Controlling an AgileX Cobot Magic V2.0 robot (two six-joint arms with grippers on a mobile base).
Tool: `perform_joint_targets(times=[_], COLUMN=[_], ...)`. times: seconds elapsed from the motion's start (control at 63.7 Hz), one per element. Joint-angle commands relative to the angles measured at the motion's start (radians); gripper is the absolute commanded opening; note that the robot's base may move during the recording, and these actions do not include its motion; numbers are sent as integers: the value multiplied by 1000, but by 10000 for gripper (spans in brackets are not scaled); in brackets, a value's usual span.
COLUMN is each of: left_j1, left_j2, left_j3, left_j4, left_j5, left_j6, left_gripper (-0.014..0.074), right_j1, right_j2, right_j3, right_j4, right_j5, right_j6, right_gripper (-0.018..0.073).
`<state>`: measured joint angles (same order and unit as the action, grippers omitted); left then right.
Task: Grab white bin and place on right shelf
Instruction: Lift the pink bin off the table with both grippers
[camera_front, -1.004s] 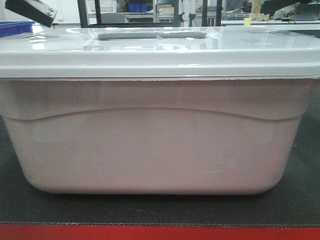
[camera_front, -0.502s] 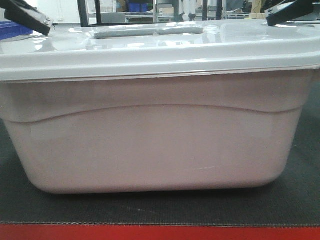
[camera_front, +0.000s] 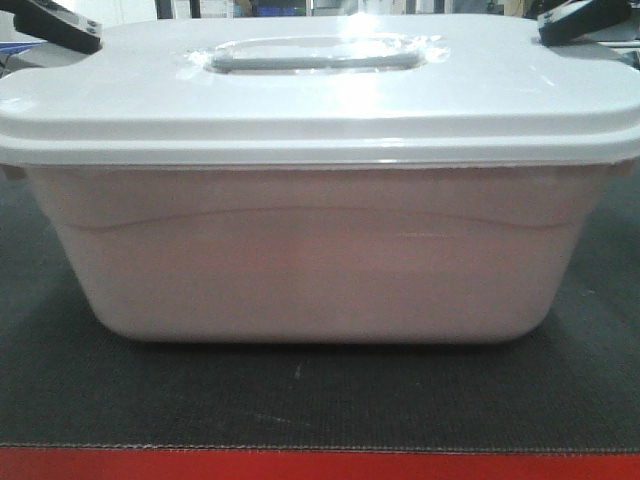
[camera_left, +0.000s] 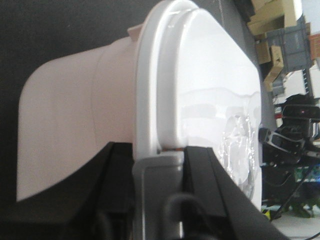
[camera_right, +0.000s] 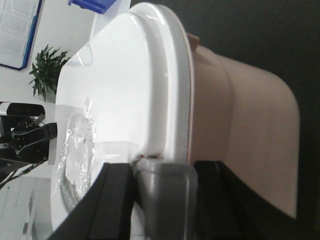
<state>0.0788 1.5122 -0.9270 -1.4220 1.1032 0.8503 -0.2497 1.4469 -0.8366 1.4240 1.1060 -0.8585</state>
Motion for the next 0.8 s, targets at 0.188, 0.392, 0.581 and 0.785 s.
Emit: perform_joint_targets(times=[0.188, 0.392, 0.581, 0.785], left_j1=[-51, -103, -142, -175], left_j2=[-49, -81, -112, -126], left_j3=[-25, -98, -206, -324], left_j4=[-266, -314, -395, -450], left_j5=[234, 234, 234, 234], left_j6=[5, 3, -43, -49], left_gripper=[-126, -126, -126, -126], right_j1=[13, 13, 13, 13], right_j2=[-120, -204, -278, -329], right_j3=[-30, -37, -76, -115], right_j4=[243, 360, 428, 467], right_j5=[230, 230, 230, 228], right_j6=[2, 44, 78, 90], right_gripper=[67, 67, 67, 67])
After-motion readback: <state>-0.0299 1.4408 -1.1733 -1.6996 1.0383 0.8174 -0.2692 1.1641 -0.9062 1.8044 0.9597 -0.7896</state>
